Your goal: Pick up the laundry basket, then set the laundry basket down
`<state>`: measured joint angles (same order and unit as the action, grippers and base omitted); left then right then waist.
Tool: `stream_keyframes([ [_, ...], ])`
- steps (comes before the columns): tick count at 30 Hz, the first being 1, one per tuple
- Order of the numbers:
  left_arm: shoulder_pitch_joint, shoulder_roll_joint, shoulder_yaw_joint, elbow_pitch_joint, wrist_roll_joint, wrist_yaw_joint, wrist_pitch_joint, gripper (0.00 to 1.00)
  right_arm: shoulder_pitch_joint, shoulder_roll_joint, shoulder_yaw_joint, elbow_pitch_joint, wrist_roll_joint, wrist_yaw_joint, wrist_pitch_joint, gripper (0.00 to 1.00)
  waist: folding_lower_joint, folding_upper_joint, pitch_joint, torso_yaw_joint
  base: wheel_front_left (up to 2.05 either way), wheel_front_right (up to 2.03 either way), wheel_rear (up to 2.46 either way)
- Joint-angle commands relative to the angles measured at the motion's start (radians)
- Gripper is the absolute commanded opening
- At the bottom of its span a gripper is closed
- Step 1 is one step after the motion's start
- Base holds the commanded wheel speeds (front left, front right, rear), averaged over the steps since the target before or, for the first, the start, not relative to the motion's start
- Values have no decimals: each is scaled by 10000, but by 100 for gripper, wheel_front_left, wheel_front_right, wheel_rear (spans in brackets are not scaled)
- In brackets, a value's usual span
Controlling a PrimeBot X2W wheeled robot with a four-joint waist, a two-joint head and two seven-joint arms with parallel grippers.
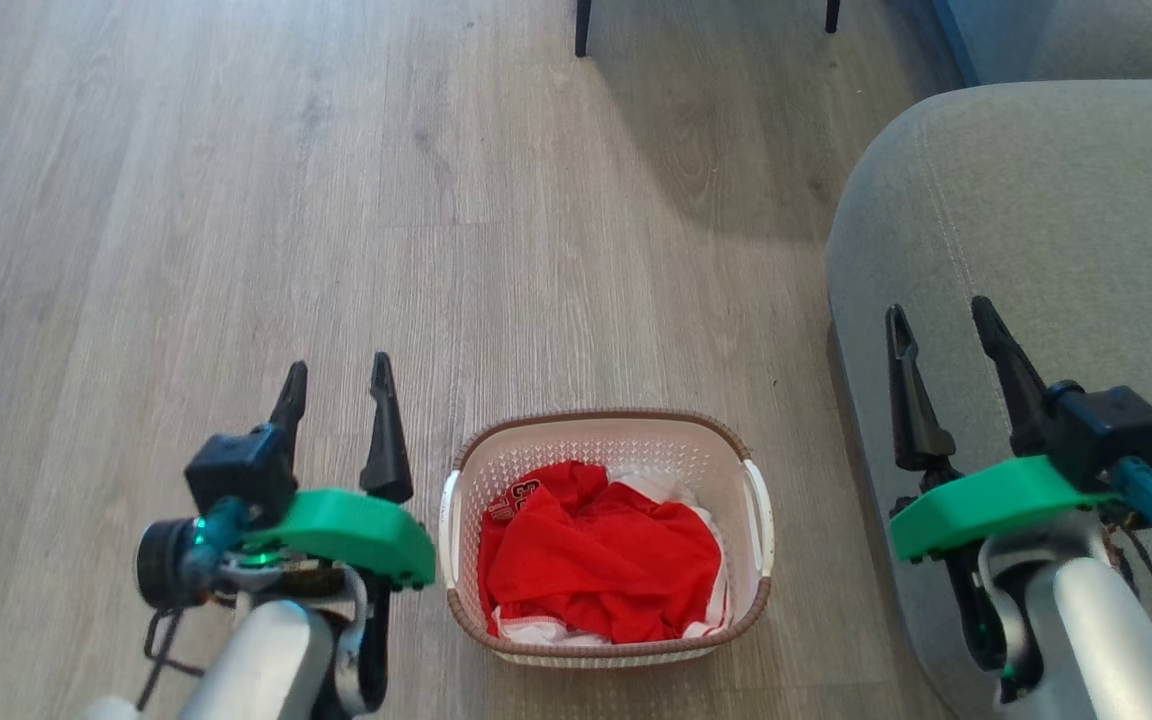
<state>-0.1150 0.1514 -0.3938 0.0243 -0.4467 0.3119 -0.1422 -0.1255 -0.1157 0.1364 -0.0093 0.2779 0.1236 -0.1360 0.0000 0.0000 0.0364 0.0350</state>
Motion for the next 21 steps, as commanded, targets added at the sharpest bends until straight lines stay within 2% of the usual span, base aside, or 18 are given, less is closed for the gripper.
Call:
stream_keyframes([
  [1,-695,294,-43,-338,486,336,-141,100,-596,-160,204,-456,-428,51,-205,100,0,0,7,1,0,0,0],
  [5,-870,368,-351,-554,623,1201,-258,100,-662,-62,229,-669,-901,53,-322,100,0,0,29,8,0,0,0],
  [9,-981,467,-476,-978,800,1461,-375,100,-685,8,213,-911,-1401,55,-438,100,0,0,41,32,0,0,0],
  [11,-975,436,-497,-1179,823,1402,-434,100,-670,39,242,-971,-1580,56,-497,100,0,0,38,45,0,0,0],
  [13,-835,251,-395,-1279,558,1093,-492,100,-640,104,208,-999,-1713,58,-555,100,0,0,29,59,0,0,0],
  [15,-572,-71,75,-1127,43,396,-551,100,-548,171,192,-884,-1756,59,-614,100,0,0,3,77,0,0,0],
  [17,-398,-393,831,-968,463,-306,-638,100,-452,277,125,-701,-1744,60,-701,100,0,0,-13,91,0,0,0],
  [21,-172,-722,1444,-588,1186,-1071,-756,100,-343,360,65,-337,-1688,63,-818,100,0,0,-40,87,0,0,0],
])
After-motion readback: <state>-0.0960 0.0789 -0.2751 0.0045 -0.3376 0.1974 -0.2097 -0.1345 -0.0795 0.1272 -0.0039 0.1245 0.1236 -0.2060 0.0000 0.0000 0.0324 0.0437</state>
